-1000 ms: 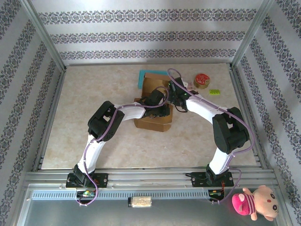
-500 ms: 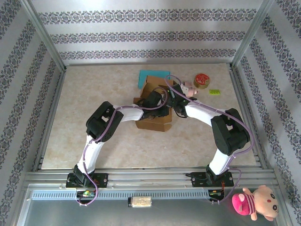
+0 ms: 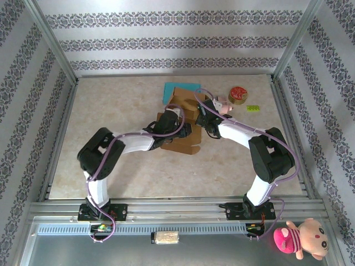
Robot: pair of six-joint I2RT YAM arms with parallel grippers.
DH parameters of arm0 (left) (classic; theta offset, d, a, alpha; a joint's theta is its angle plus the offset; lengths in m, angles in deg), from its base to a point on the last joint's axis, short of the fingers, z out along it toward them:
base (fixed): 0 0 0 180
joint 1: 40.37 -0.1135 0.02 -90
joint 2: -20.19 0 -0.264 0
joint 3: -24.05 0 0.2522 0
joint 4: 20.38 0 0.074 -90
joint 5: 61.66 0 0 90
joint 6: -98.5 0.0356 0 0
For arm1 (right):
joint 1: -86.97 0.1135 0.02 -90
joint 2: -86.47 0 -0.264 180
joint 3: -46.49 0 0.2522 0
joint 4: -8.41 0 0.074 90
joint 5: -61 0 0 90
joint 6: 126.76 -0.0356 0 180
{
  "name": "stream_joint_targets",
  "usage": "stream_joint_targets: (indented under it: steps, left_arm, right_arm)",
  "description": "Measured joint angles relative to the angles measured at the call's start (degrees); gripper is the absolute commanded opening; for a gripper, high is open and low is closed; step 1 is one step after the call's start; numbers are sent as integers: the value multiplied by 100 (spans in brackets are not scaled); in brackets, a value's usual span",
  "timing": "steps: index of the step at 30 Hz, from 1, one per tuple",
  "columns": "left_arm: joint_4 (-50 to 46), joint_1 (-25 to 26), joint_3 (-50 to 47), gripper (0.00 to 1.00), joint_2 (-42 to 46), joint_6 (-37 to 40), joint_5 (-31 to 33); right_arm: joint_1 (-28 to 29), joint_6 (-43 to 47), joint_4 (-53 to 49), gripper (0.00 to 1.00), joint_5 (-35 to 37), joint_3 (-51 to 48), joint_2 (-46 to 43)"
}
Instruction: Fold the paper box
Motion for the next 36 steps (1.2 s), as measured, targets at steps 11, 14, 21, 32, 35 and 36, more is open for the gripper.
stream_joint_targets:
  steps: [11,14,21,32,35,36]
  left_arm:
    - [-2299,-876,2524,61,944,476,603]
    - [-2920,-1161,3510,65,461,741,514]
    - [-3770,-1414,3947,70,-597,813,-55]
    - [-3965,-1414,3687,55,-879,457,-769]
    - [-3886,-1443,3539,54,-879,310,-872]
    - [-3862,-1451,3512,54,-879,275,-892]
  right_arm:
    - [0,4,-2,5,0,4,0]
    - [0,28,-11,5,0,17,0]
    - [116,201,-125,5,96,83,0]
    - [208,339,-538,7,125,367,42]
    - [275,153,-605,8,-50,518,122]
    - [291,66,-608,8,-107,573,155]
